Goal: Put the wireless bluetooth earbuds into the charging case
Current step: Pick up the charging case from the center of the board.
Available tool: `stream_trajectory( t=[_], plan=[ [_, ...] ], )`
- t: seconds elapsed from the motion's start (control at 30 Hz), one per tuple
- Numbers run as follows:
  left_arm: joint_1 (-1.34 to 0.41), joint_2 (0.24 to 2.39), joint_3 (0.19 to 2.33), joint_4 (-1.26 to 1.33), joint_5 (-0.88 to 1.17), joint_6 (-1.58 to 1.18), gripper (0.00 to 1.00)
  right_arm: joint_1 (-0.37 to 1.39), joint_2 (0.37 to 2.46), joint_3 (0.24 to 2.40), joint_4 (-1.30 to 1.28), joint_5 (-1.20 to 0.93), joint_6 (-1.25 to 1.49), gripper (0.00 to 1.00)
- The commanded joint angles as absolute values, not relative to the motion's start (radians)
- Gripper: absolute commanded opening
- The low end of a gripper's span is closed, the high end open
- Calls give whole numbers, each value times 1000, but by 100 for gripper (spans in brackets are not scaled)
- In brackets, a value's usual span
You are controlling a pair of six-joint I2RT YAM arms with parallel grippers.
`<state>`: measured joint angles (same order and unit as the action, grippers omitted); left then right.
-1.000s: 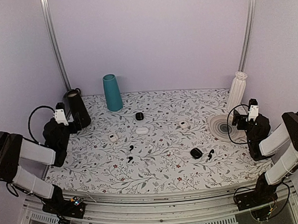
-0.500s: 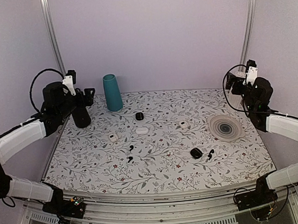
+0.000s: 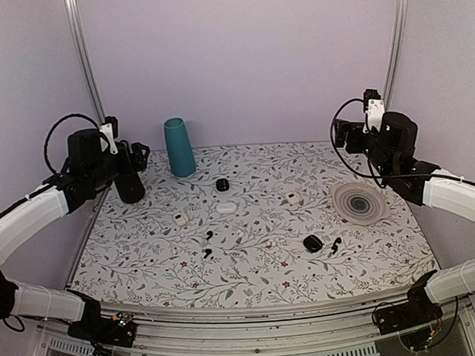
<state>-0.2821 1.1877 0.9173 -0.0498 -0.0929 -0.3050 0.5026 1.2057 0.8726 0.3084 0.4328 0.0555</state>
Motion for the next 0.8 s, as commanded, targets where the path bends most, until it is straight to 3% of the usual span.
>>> stream_trajectory(
  t=[0.0,0.33,0.6,0.77],
  plan=[
    [-337,1210,922,-48,-29,-339,96,500,1206,963,32,378,185,99],
    [-579,1283,885,20,8,-370,96,509,1263,887,-178,63,444,99],
    [-677,1361,932,4,39,-423,96,532,1457,929,-175,4,468,99],
    [-687,1437,1067,-72,-34,-408,96,533,1520,972,-165,-2,451,99]
  ],
)
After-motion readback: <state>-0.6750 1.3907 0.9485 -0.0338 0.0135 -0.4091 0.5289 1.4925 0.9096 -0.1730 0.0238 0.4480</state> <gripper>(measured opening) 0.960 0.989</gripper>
